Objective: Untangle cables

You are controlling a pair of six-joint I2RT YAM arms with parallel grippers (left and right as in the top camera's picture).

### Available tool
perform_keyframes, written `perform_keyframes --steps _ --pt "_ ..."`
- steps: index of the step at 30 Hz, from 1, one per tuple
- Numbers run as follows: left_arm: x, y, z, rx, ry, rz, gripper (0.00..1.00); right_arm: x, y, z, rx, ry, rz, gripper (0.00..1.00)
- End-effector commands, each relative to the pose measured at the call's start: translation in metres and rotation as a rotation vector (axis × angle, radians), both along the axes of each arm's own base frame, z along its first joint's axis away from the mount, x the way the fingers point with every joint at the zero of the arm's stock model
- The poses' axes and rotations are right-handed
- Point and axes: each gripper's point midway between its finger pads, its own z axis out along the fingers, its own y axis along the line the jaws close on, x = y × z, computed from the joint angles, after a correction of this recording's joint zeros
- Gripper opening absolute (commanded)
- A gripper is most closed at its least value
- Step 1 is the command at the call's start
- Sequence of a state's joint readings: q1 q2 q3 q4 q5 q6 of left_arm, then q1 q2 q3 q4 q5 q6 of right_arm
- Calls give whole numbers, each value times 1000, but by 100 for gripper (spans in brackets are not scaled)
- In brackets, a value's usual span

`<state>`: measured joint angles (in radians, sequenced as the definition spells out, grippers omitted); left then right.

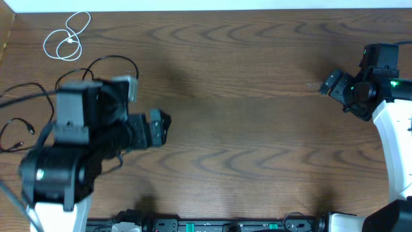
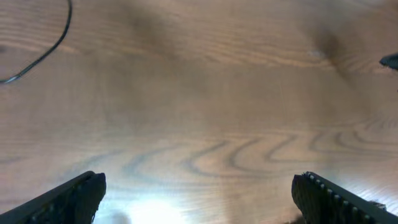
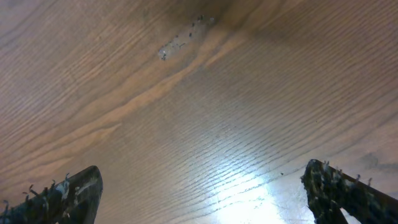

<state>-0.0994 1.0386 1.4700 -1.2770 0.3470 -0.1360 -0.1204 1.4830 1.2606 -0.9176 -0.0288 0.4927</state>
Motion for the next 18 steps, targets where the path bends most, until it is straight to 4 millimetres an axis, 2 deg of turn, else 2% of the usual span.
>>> perform_keyframes --steps 1,10,14,18 --pt "-23 6 -1 13 -19 23 100 0 -3 5 -15 -13 -1 99" --pt "-87 13 5 -33 -186 53 100 0 -3 5 -15 -13 -1 99" --pt "-102 14 10 -39 -241 53 100 0 -3 5 -15 -13 -1 99" --pt "-107 15 12 -43 -261 52 100 0 -3 5 -15 -13 -1 99"
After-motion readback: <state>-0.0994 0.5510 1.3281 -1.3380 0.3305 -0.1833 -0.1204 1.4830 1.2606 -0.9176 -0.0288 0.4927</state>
